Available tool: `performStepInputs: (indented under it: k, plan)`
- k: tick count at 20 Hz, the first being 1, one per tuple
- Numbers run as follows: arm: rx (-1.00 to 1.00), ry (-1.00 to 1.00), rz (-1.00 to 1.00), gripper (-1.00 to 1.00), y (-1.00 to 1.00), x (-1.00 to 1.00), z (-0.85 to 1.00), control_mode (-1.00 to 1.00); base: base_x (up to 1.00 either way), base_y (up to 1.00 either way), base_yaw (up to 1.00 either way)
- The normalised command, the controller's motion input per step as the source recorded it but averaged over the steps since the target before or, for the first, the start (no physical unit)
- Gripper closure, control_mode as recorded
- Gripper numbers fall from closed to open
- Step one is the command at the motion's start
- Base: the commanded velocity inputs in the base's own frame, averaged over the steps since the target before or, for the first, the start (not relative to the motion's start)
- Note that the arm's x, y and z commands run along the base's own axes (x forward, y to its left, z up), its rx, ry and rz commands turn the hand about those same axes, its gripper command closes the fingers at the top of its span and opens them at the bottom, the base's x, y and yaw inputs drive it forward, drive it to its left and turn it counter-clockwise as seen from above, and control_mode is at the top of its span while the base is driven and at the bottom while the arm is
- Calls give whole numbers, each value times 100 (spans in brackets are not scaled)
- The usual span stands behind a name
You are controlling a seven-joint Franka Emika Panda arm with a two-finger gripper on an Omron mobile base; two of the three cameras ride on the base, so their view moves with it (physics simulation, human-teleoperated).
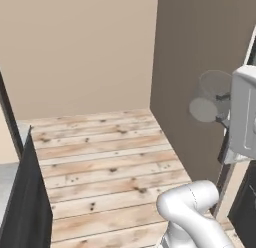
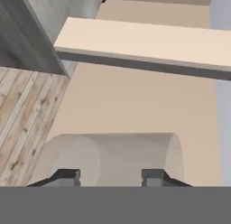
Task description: There is a bowl on the dining counter. Grab a lemon wedge from the fridge and place it in the bowl. Then get the liquor bottle and glass cup from the cabinet and place them next to the bowl.
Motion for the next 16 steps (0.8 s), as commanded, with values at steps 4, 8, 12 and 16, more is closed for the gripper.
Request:
performStepInputs:
  k: [4, 8, 12, 16]
  plan:
    - [0, 0, 0, 100, 0, 0, 0, 100, 100, 23, 2]
    - [0, 0, 0, 100, 0, 0, 0, 100, 100, 11, 25]
    - [0, 0, 0, 100, 0, 0, 0, 100, 100, 0, 37]
    - [0, 0, 0, 100, 0, 0, 0, 100, 100, 0, 44]
